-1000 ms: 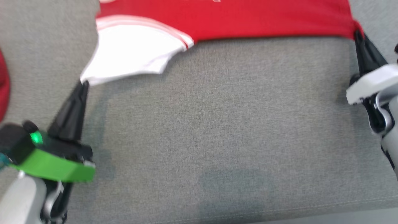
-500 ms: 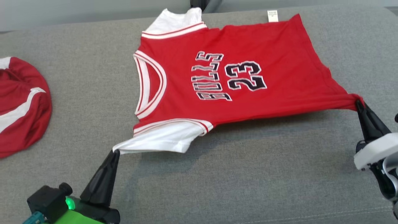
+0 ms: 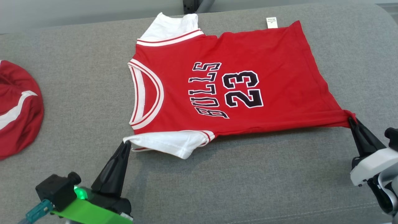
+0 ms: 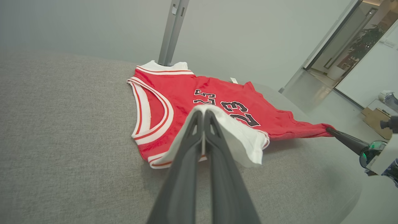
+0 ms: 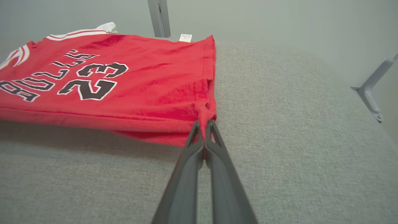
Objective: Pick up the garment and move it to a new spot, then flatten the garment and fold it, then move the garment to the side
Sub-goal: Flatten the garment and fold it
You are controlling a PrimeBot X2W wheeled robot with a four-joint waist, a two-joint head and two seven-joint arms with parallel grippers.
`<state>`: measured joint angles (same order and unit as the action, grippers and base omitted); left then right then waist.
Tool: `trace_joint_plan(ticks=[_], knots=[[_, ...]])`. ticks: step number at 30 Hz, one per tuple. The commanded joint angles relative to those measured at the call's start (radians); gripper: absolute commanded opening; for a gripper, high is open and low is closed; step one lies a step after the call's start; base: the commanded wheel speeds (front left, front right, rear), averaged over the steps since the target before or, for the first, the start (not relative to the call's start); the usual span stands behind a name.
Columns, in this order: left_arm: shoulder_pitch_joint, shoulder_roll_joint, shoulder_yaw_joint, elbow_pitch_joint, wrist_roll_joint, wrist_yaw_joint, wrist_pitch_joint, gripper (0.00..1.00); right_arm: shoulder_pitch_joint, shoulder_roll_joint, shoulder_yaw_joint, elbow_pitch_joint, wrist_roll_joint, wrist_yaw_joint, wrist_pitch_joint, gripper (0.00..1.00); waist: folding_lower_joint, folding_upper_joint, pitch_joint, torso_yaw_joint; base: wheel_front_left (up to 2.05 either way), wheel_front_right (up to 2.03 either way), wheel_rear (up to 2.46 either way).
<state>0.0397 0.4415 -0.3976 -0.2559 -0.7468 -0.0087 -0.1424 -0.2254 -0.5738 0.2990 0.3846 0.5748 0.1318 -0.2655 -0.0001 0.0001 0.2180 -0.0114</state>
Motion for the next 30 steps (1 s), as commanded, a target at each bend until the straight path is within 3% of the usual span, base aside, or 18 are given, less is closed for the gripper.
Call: trace_joint_plan(ticks=[1,14,28,29,30], knots=[[-0.030,-0.011,-0.001,0.016,-0.003,-0.006,-0.001,0.00,-0.026,0.013,0.013,0.021,0.007,-0.002,0.000,0.00,0.0001,-0.0001,0.014,-0.012,0.00,0.00,0.00],[-0.367,-0.117,0.005,0.294,0.034,-0.052,-0.064,0.00,-0.298,0.040,0.082,0.193,0.027,-0.002,0.000,0.00,0.0001,-0.0001,0.105,-0.001,0.00,0.00,0.00],[-0.630,-0.151,-0.014,0.578,0.073,-0.106,-0.107,0.00,-0.488,0.075,0.077,0.269,-0.072,-0.002,0.000,0.00,0.0001,-0.0001,0.234,0.002,0.00,0.00,0.00],[-0.642,-0.154,-0.014,0.590,0.075,-0.107,-0.108,0.00,-0.494,0.080,0.077,0.277,-0.072,-0.002,0.000,0.13,0.0001,-0.0001,0.239,0.002,0.00,0.00,0.00],[-0.642,-0.154,-0.014,0.590,0.075,-0.107,-0.108,0.00,-0.494,0.080,0.077,0.277,-0.072,-0.002,0.000,0.13,0.0001,-0.0001,0.239,0.002,0.00,0.00,0.00]])
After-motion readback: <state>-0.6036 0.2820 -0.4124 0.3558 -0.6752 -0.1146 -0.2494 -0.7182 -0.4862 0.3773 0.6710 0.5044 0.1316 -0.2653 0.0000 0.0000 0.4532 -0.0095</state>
